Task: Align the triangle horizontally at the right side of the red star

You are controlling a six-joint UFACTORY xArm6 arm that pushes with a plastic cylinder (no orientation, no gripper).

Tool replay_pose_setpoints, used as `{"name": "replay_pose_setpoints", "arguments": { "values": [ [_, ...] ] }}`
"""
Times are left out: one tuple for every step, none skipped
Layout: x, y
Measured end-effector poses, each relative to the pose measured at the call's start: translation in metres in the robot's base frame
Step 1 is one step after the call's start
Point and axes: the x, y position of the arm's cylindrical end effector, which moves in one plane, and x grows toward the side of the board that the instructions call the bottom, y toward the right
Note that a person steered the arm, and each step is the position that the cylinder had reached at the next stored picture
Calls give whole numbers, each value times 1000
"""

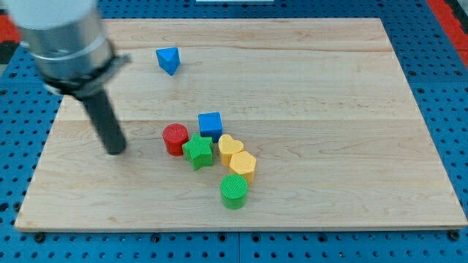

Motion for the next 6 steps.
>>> {"name": "replay_pose_setpoints", "arguments": {
  "values": [
    [-8, 12],
    [-22, 52],
    [-78, 55],
    [-169, 69],
    [-191, 160],
    [-211, 181]
  ]
}}
